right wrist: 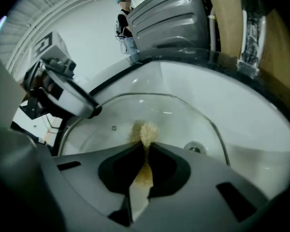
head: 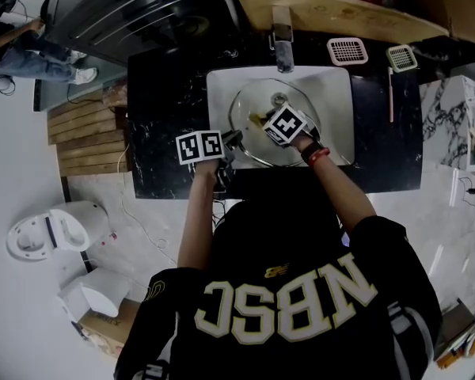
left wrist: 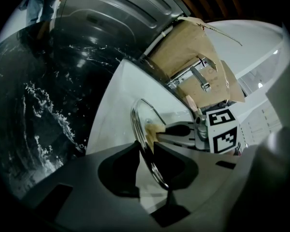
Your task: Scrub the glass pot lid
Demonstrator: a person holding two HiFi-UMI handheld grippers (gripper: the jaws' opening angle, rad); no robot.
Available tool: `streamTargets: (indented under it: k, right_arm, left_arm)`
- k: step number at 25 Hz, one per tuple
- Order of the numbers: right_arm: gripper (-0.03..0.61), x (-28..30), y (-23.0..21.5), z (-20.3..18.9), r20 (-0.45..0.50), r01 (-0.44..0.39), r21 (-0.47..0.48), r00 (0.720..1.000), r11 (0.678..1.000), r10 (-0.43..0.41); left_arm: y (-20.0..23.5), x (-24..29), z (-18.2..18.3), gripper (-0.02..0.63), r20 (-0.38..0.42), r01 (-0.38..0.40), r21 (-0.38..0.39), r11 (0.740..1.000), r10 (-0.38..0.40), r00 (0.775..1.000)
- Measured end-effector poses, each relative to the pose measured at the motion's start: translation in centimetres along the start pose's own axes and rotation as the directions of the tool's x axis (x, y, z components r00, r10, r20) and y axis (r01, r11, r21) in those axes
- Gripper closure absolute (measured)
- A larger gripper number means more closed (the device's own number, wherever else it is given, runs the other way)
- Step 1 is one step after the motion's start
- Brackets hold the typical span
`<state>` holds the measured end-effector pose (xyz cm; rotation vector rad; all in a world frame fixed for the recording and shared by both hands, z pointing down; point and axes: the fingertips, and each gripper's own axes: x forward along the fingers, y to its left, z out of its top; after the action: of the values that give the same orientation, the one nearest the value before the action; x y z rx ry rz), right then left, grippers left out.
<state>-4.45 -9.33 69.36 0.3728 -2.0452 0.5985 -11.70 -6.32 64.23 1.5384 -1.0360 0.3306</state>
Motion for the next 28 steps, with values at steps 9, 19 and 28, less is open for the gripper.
streamTargets:
  k: [9, 19, 28]
  right_arm:
    - [0.552, 1.1, -8.4, -1.0, 0.026, 0.142, 0.142, 0.989, 0.98, -0.147]
    - [0.552, -2.7, -10.0, -9.3, -0.18, 0.128, 0.098, 0.978, 0.987, -0.109]
    - [0.557, -3.9, -1.1, -9.0, -0.154, 0.027, 0.015, 0.988, 1.0, -0.024]
  left_arm:
    - [0.1, 0.2, -0.2, 0.511, -0.011, -0.011, 0.003, 1.0, 0.011, 1.0]
    - [-0.1, 0.1, -0.2, 0.511, -0.013, 0.021, -0.008, 1.0, -0.021, 1.0]
    - [-0.1, 0.1, -0.1, 0.511, -0.011, 0.024, 0.007, 1.0, -0.024, 1.0]
